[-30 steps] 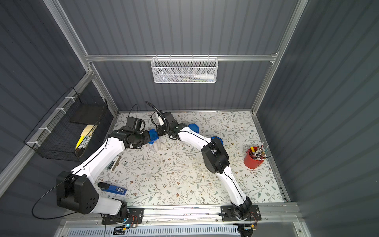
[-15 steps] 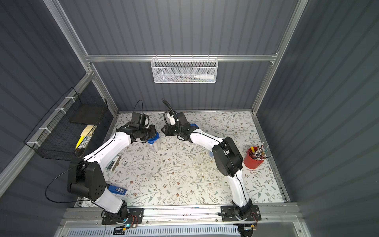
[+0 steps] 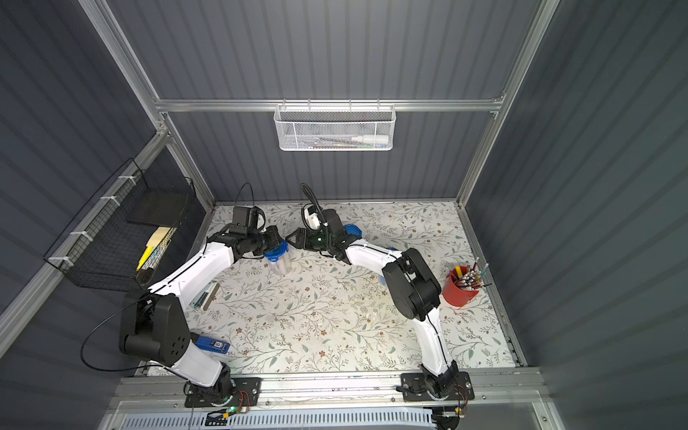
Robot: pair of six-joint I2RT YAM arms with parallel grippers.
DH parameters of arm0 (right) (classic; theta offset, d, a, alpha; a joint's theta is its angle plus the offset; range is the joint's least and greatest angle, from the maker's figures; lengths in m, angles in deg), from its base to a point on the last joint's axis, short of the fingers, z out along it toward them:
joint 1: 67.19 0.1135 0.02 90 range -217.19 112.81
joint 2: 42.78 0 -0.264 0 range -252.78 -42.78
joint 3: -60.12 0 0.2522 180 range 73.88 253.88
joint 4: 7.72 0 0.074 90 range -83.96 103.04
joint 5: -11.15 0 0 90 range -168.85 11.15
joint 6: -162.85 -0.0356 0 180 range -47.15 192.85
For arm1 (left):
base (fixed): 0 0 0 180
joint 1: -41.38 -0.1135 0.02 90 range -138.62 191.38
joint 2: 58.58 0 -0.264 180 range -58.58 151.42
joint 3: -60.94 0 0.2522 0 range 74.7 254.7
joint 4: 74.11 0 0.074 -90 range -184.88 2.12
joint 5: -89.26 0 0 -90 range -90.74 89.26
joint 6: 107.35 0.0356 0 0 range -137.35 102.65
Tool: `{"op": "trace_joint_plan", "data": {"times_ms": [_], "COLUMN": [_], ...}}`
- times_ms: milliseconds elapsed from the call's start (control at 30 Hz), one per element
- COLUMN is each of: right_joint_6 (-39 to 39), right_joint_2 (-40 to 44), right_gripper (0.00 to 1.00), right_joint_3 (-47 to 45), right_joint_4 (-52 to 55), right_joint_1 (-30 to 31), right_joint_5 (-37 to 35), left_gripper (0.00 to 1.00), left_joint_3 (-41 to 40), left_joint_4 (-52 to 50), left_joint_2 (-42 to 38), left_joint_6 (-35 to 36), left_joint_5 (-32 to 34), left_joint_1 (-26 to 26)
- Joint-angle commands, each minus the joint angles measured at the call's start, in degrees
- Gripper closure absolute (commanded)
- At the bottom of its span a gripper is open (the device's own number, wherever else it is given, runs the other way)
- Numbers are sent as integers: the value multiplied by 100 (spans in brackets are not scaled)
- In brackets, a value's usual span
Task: Take out toiletry kits
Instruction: Unfasten the latch on the container.
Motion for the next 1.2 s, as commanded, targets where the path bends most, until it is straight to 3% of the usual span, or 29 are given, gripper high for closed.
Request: {"op": "trace_joint_plan", "data": {"times_ms": [0, 333, 633, 1167], "right_joint_6": [-339, -929, -1364, -1887], "right_joint_2": [-71, -269, -439, -577], "right_gripper": [43, 39, 45, 37], "right_joint_3": [-115, -253, -323, -455], "right_joint_4": [-439, -1050, -1419, -1833], "right_joint_1": [-10, -53, -45, -26], "right_joint_5": [225, 524, 724, 945], "left_gripper": [100, 100, 100, 100], "left_joint_3": [-396, -940, -1403, -2198], "left_joint_4": [-87, 215, 392, 875], "left_joint_2": [-57, -131, -311, -507], "left_joint_6": [-146, -266, -379, -589], "left_joint_5": [-244, -595, -639, -604], "left_joint_1": [-147, -260, -274, -286]}}
